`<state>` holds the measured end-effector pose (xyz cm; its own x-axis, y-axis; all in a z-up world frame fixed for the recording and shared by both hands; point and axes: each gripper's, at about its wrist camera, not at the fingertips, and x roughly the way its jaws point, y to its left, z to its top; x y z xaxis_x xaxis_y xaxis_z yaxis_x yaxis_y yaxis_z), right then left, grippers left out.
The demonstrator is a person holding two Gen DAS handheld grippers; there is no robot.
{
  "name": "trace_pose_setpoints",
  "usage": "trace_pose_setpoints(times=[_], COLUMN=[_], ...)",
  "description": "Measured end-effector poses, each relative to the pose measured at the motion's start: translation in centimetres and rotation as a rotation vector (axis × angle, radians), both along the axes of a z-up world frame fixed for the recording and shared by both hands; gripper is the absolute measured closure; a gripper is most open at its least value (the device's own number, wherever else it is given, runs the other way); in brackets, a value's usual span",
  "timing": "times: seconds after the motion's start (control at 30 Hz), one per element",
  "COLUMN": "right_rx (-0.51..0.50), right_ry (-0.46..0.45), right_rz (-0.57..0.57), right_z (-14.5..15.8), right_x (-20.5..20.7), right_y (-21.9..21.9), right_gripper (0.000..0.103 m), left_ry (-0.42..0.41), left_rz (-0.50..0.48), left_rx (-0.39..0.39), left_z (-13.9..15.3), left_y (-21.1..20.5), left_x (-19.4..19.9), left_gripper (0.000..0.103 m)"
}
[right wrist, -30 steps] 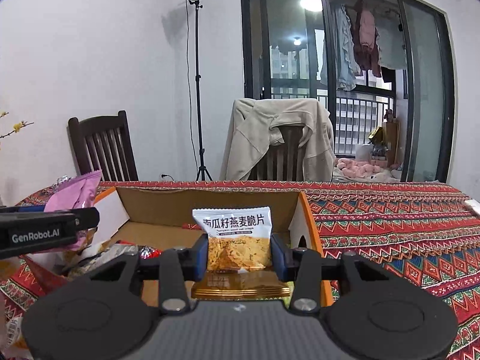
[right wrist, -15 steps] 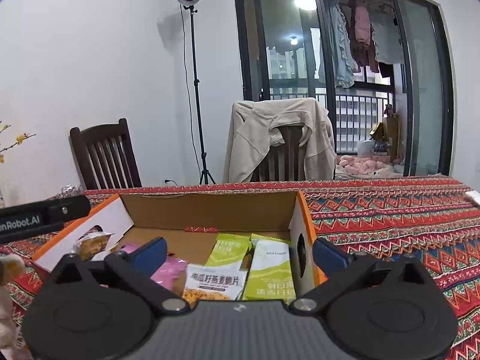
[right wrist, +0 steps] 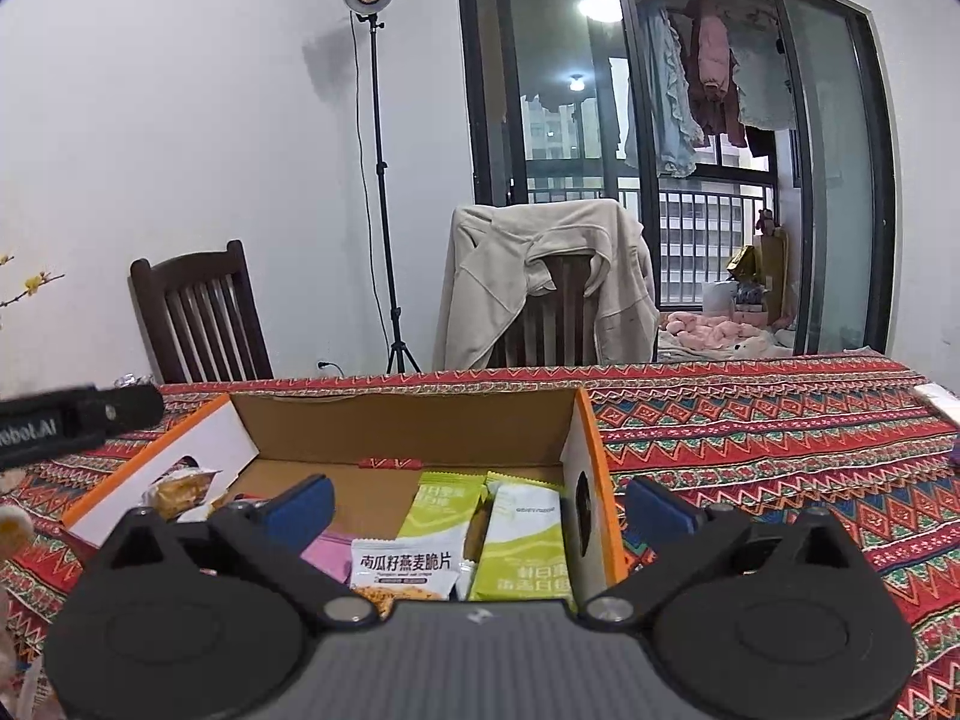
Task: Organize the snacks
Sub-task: 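Withdraw both grippers from the box back toward the snack pile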
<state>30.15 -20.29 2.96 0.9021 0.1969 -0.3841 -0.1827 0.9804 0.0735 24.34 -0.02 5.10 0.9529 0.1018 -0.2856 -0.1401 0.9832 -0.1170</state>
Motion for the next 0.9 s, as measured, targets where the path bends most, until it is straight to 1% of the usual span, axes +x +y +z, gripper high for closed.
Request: trace_pose_setpoints(times=[0.2,0.43,0.53,0.67,0.9], right_rx=[-0.008,-0.019,-0.027,0.0,0.015], right_ry=[-0.007,-0.005,0.005,0.034,0.092], right_rz=[0.015,0.039,0.052,0.076,0.102], right_z=[1.5,2.7,2.8,2.4,0.8], right_x=[-1.3,-3.4,-4.7,-6.4,-9.4], right_y=[0.2,0.5,0.5,-0.4,-1.8], right_gripper=[0.0,0.0,0.0,0.0,0.0], left_ry=[-0.029,0.023,0.045,0.09,0.176], left_rz=[0.004,0.006,0.017,0.023,0.01], left_rx=[-0.001,-0.01,0.001,0.011,-0.007], left_z=[1.9,1.9,1.3,-0.2,-3.6], left_y=[0.3,2.2,3.3,4.8,6.6], left_x=[-2.2,-5.1,-6.9,-9.2,-12.4], left_gripper=[0.0,0.0,0.0,0.0,0.0])
